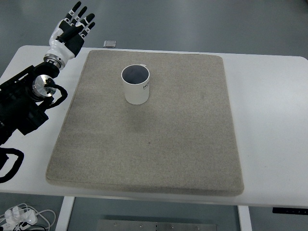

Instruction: Flip white cup upright

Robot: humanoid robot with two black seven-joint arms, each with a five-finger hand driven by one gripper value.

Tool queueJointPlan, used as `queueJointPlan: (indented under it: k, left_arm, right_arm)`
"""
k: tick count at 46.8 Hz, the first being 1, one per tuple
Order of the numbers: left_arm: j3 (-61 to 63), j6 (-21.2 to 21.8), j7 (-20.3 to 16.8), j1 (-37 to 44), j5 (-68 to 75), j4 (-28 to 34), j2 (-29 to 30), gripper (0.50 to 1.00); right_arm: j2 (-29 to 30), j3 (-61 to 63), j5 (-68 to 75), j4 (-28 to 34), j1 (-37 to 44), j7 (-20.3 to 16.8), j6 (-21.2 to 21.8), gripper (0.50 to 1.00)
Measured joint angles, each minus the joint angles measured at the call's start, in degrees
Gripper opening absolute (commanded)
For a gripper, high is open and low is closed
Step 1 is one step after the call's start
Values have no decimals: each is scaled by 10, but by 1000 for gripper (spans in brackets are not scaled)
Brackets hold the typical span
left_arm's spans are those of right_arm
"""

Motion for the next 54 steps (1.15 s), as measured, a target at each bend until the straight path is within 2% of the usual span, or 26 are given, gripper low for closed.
queueJointPlan:
  k: [7, 15, 32, 41, 54]
  left_arm:
    - [-29, 0, 58, 0, -46, 6, -12, 996]
    - [-86, 0, 87, 0, -71, 16, -13, 996]
    - [-155, -10, 90, 10, -73, 27, -40, 996]
    - [-163, -32, 89, 10, -73, 26, -40, 996]
    - [-164, -30, 89, 10, -74, 27, -40, 996]
  right_arm:
    - [0, 1, 0, 0, 0, 0, 0, 952]
    - [0, -1, 0, 0, 0, 0, 2, 952]
    - [0, 4, 2, 0, -4, 0, 3, 952]
    - [0, 7, 2, 0, -3, 1, 4, 952]
    - [0, 7, 3, 1, -2, 0, 6, 952]
